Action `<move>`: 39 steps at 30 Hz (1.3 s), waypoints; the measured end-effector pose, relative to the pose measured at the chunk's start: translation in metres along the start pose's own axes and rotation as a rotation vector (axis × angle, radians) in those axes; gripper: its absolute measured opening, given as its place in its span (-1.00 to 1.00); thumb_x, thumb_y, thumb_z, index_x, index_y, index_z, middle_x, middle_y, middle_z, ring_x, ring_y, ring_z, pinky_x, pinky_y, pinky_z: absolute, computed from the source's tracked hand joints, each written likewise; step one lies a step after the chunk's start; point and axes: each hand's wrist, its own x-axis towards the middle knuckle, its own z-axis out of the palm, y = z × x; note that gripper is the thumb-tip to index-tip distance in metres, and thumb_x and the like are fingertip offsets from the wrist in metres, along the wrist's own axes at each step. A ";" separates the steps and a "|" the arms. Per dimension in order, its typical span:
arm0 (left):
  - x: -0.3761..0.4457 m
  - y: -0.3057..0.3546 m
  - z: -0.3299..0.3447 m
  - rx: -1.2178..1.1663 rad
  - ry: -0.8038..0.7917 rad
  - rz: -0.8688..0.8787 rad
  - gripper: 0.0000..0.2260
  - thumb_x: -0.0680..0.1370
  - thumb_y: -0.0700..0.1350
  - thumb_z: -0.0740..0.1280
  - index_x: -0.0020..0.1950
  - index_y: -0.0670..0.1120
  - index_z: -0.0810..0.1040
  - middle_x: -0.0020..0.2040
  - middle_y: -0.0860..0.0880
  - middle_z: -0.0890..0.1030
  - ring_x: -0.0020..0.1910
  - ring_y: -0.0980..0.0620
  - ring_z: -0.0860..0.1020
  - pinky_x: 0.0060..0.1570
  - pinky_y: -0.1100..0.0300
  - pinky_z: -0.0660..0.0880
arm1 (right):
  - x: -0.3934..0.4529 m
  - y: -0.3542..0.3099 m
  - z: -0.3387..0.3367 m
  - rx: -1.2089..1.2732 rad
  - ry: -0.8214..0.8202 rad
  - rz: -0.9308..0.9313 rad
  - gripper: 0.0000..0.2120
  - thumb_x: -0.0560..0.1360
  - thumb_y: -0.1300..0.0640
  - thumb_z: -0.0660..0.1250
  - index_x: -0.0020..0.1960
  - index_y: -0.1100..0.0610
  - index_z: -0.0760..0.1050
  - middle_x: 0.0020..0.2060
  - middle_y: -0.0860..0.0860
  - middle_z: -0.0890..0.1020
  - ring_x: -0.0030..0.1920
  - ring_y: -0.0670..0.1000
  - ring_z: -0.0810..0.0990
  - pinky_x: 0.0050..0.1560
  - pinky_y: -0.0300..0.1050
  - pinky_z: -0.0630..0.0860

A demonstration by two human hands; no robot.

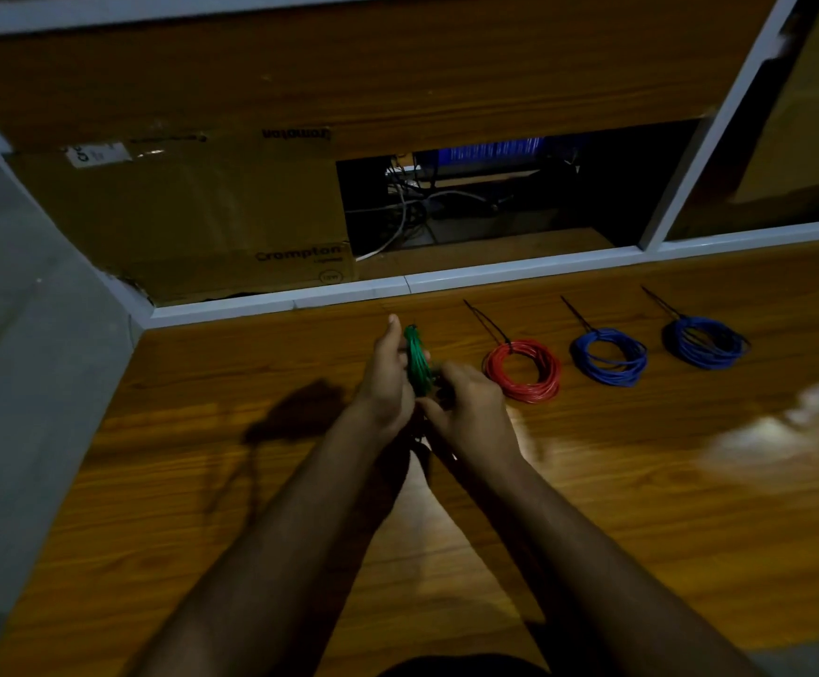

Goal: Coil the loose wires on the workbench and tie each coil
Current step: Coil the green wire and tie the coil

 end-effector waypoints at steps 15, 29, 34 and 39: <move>0.011 -0.033 -0.017 0.459 0.044 0.182 -0.78 0.68 -0.03 0.17 0.20 -0.04 0.55 0.22 -0.10 0.57 0.17 -0.05 0.56 0.10 -0.04 0.59 | -0.001 0.021 0.013 0.820 0.147 0.851 -0.93 0.52 0.24 0.41 -0.04 0.25 0.61 -0.27 0.17 0.70 -0.20 0.13 0.71 0.04 0.34 0.60; 0.005 -0.051 -0.030 0.647 0.328 0.386 -0.92 0.61 -0.19 0.32 0.07 -0.09 0.59 -0.02 0.11 0.56 -0.08 0.29 0.50 -0.27 0.60 0.38 | -0.003 0.031 -0.010 0.118 0.182 0.583 -0.67 0.52 -0.05 0.42 0.18 0.07 0.43 -0.07 -0.05 0.61 -0.11 -0.06 0.62 -0.26 -0.24 0.53; 0.016 -0.055 -0.034 0.638 0.299 0.365 -0.91 0.61 -0.07 0.34 0.07 -0.04 0.60 0.00 0.09 0.61 -0.02 0.19 0.57 -0.18 0.43 0.52 | 0.003 0.028 -0.014 0.045 0.230 0.379 -0.80 0.58 0.09 0.35 0.19 0.07 0.47 -0.07 -0.06 0.60 -0.08 -0.10 0.61 -0.14 -0.21 0.61; 0.025 -0.056 -0.027 0.662 0.244 0.295 -0.80 0.56 0.02 0.39 0.14 -0.02 0.58 0.03 0.06 0.62 0.01 0.11 0.61 -0.11 0.18 0.63 | 0.021 0.030 -0.006 -0.132 0.090 0.339 -0.69 0.57 0.05 0.35 0.27 0.12 0.49 0.14 0.03 0.51 0.07 -0.01 0.56 -0.02 -0.09 0.65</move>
